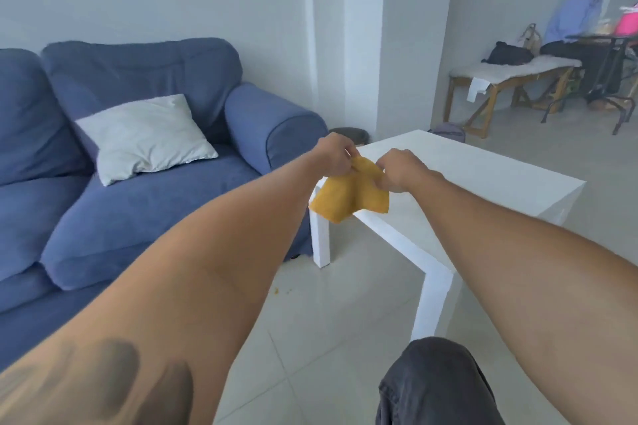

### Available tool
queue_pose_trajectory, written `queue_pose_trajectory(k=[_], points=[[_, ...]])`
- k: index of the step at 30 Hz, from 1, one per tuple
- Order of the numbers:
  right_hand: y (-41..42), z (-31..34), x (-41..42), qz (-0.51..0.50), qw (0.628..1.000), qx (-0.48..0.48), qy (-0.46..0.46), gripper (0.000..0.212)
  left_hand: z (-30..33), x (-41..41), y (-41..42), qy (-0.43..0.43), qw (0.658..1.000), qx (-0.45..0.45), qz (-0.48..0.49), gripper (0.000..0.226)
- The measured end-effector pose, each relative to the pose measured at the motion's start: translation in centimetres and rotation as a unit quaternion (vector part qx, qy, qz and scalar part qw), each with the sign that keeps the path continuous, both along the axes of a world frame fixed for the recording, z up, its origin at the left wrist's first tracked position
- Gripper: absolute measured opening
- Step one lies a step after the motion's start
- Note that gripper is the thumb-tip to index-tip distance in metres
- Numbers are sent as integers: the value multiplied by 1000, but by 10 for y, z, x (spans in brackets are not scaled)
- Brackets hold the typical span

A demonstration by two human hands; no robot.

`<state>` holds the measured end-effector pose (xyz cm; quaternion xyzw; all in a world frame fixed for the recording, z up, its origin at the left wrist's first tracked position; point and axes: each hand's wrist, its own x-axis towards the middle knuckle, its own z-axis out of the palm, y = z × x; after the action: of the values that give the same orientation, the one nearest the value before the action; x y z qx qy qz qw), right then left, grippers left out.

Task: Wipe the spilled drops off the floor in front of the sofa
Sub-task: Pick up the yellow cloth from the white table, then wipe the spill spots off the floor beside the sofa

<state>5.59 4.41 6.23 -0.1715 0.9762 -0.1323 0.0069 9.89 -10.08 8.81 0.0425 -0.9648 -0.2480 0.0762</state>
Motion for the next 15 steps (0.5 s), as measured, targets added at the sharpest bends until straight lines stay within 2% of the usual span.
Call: queue_pose_trajectory(k=[4,8,11,15], points=[[-89,1,35,117,993,-23,-2,15,8,69,-80,-2,996,-25,88,29],[-174,-10,81,212,976,-45,4,23,-3,141,-157,-22,984,-56,170,19],[-234,-31,119,275,960,-45,-10,10,-20,197,-202,-46,972,-34,229,19],[-303,-64,170,352,934,-41,-44,6,-49,265,-244,-87,949,-6,302,20]])
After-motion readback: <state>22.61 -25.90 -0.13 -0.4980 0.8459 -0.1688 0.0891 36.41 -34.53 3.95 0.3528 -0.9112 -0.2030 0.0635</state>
